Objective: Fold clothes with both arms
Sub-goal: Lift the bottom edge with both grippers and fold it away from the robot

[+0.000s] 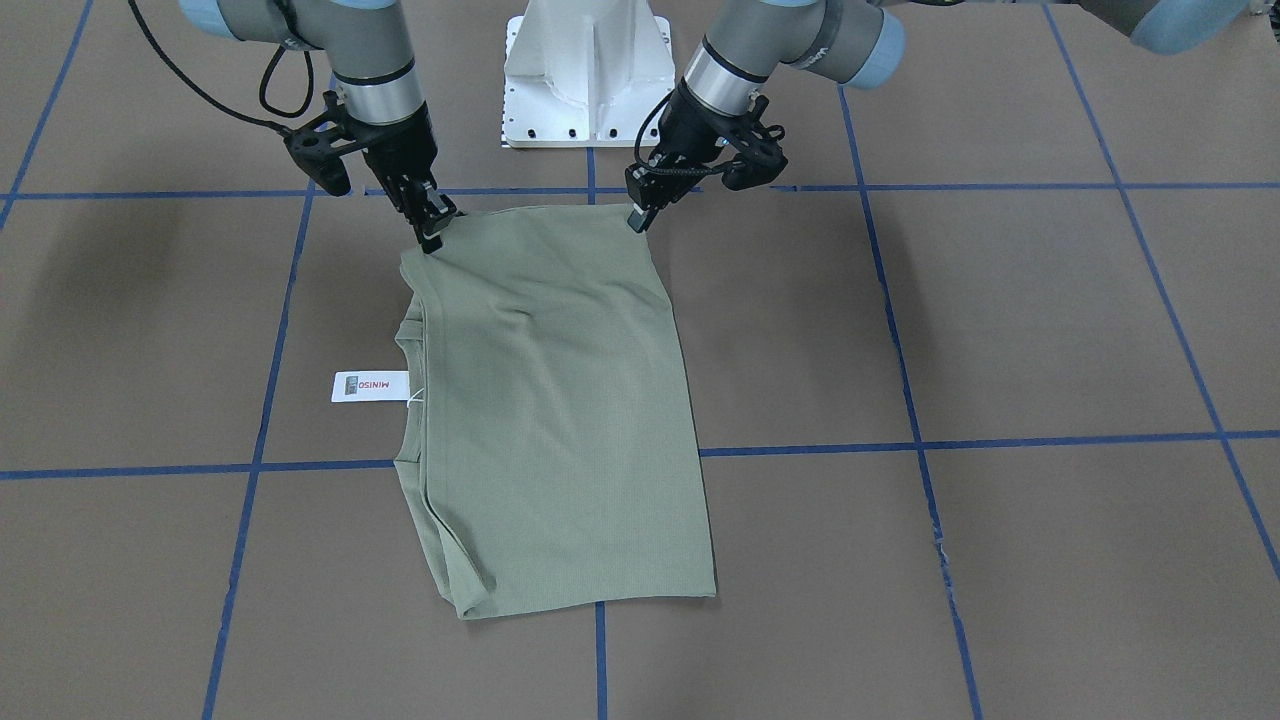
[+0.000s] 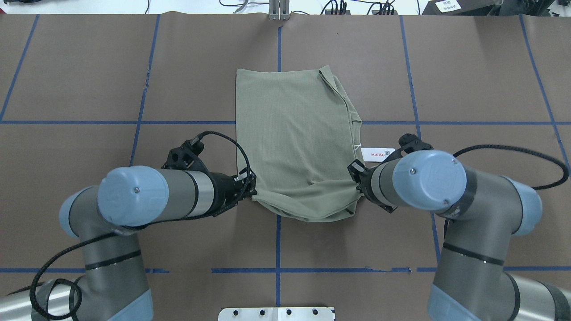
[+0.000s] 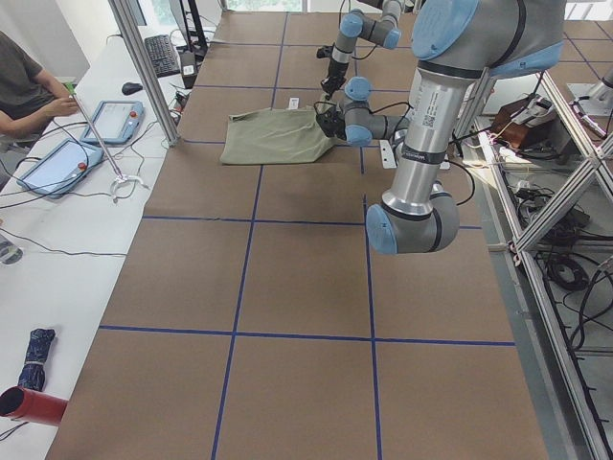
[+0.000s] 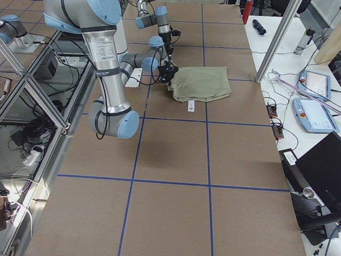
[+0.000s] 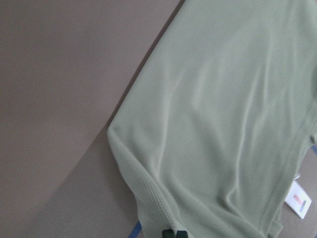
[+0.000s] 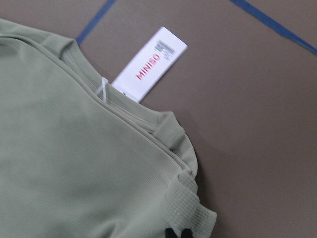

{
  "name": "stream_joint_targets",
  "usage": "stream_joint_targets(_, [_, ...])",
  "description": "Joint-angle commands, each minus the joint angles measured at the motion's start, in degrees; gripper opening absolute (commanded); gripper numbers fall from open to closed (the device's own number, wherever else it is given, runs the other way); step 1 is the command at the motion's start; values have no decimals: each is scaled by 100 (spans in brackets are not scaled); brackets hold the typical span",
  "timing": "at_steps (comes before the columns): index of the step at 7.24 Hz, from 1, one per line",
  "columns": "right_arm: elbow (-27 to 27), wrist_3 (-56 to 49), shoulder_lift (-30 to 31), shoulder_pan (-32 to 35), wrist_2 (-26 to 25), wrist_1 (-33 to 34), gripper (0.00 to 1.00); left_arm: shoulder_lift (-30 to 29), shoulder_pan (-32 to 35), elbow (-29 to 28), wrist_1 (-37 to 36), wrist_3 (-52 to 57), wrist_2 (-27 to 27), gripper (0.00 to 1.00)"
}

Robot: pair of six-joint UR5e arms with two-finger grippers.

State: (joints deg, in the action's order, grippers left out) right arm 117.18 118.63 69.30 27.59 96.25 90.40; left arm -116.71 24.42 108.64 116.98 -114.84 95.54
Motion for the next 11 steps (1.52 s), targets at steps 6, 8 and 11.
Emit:
stream_joint_targets(6, [-4629,-1666,-2823,1767,790,-1101,0,-1544,1802,-3352,1351,1008,325,0])
stream_joint_targets(8, [-5002,-2087,-3053,1776,799,-1209,0,-1880,1829,-4329,1966,1103,272,0])
stream_joint_targets(11, [-6205,-4042,-3536,2239,1095,-1859,100,-1987,2171,-4826,2163,2122,-150,57])
